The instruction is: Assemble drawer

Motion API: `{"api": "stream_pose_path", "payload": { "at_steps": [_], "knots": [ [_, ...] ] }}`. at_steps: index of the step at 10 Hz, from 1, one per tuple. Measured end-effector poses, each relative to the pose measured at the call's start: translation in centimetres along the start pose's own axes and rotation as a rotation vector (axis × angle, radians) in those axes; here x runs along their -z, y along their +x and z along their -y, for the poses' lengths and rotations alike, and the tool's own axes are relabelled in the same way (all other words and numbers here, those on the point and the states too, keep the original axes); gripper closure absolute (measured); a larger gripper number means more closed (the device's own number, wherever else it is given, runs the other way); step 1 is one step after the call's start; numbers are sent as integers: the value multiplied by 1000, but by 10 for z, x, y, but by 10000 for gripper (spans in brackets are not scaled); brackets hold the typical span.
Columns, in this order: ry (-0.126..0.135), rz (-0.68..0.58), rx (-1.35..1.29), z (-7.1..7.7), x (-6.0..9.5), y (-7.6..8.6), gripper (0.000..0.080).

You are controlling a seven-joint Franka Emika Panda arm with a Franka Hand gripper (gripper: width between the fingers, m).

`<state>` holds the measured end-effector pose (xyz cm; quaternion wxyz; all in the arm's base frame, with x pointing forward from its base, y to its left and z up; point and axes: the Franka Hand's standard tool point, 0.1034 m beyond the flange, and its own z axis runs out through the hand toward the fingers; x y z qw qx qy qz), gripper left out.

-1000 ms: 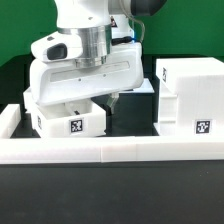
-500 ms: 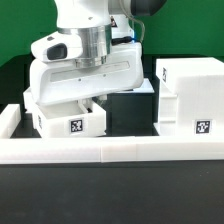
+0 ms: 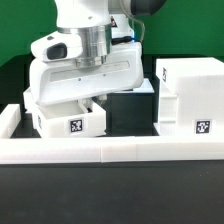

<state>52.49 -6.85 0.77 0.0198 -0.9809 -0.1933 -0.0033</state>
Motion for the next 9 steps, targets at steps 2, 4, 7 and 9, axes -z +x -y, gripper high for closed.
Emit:
{"api": "stream_pose_path", "payload": {
  "at_steps": [2,4,7,9],
  "knots": [
    [-17,-3,81,12,11,11,758],
    [-22,11,166,24,17,14,758],
    [-23,13,199,23,16,13,758],
    [-23,17,333,23,15,12,758]
  ]
}}
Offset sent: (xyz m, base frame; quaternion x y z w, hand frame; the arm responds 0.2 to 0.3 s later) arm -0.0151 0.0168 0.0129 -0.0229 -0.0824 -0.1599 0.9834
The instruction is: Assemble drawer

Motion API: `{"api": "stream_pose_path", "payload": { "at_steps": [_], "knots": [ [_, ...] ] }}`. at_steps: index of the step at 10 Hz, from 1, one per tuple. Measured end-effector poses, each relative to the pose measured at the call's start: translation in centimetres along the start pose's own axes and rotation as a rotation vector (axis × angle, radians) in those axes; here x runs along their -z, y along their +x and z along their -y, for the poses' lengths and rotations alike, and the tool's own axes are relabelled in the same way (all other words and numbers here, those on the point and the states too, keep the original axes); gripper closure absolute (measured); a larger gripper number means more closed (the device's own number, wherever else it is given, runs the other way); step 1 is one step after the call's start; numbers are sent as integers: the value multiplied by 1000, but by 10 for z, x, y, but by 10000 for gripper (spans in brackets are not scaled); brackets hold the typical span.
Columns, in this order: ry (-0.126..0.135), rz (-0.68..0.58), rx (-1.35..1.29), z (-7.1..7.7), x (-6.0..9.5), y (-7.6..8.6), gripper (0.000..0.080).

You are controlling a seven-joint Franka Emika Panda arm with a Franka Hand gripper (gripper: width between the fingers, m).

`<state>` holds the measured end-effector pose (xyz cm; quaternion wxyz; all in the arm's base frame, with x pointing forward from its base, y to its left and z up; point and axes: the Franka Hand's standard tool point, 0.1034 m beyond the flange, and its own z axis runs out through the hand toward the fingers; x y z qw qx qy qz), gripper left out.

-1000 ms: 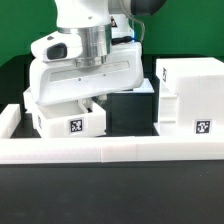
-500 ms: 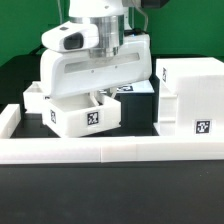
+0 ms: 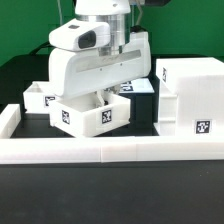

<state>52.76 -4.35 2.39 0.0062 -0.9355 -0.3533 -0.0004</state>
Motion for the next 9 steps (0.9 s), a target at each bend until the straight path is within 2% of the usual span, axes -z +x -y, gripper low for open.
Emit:
{"api": "stream_pose_path", "payload": {
  "at_steps": [1,4,9],
  "knots": [
    [-27,-6,140,3,-2,2,758],
    [-42,23,452,9,-3,4,758],
    [-47,42,706,6,-5,0,758]
  ]
}}
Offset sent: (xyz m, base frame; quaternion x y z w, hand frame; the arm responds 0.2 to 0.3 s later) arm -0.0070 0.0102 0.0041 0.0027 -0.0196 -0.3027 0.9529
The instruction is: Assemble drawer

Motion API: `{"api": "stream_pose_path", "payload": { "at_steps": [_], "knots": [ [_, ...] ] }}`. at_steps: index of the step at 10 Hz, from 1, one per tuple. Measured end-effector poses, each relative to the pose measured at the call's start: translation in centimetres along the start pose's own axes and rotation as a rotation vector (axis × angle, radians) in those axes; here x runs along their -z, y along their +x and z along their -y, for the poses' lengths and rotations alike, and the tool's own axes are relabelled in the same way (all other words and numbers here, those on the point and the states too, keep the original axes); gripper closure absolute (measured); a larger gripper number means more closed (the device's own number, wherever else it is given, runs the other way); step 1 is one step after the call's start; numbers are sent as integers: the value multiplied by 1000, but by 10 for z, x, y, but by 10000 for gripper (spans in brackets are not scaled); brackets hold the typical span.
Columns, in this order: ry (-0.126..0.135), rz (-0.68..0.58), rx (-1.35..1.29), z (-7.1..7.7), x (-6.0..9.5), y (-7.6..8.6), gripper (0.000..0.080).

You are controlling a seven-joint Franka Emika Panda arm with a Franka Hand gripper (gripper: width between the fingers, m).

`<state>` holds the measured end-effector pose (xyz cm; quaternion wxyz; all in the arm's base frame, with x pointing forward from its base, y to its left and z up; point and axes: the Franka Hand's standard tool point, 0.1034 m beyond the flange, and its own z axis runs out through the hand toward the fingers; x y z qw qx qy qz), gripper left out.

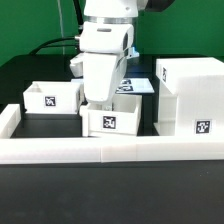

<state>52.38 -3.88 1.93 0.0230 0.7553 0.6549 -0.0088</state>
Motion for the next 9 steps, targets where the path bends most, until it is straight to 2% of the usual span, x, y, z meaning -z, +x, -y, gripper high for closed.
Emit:
{"api": "stream_pose_path", "payload": {
  "at_steps": [4,7,9],
  "knots": [
    [-8,1,34,-5,-1,11,758],
    [5,5,49,-9,-4,23,758],
    [-14,0,49,-10,-6,24,758]
  ]
}}
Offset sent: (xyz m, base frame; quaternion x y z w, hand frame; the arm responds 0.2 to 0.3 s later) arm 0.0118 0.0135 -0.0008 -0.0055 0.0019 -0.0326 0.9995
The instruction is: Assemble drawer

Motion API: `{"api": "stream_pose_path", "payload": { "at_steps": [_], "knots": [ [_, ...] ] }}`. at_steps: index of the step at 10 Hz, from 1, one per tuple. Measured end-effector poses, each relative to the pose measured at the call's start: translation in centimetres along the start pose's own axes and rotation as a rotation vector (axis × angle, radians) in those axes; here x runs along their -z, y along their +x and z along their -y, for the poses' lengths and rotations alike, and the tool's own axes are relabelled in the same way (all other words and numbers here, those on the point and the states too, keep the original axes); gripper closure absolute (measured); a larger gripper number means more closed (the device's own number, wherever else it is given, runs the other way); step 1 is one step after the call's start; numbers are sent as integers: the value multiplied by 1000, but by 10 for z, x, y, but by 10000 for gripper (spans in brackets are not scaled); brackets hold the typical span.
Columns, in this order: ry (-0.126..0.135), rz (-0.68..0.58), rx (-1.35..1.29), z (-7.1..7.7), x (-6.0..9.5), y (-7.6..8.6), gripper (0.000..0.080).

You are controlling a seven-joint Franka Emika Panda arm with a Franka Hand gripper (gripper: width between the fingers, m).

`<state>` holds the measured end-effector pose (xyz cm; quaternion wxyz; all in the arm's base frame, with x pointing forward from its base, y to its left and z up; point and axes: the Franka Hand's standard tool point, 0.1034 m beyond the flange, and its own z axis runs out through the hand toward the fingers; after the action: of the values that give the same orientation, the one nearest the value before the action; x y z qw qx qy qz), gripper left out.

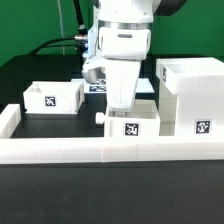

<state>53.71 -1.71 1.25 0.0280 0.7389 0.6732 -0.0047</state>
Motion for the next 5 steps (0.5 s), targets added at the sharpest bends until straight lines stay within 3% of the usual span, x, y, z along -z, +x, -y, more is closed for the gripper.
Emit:
{"api": "stream_pose_path", "payload": {
  "at_steps": [5],
  "knots": [
    [1,3,11,-3,-1,7,758]
  ]
}}
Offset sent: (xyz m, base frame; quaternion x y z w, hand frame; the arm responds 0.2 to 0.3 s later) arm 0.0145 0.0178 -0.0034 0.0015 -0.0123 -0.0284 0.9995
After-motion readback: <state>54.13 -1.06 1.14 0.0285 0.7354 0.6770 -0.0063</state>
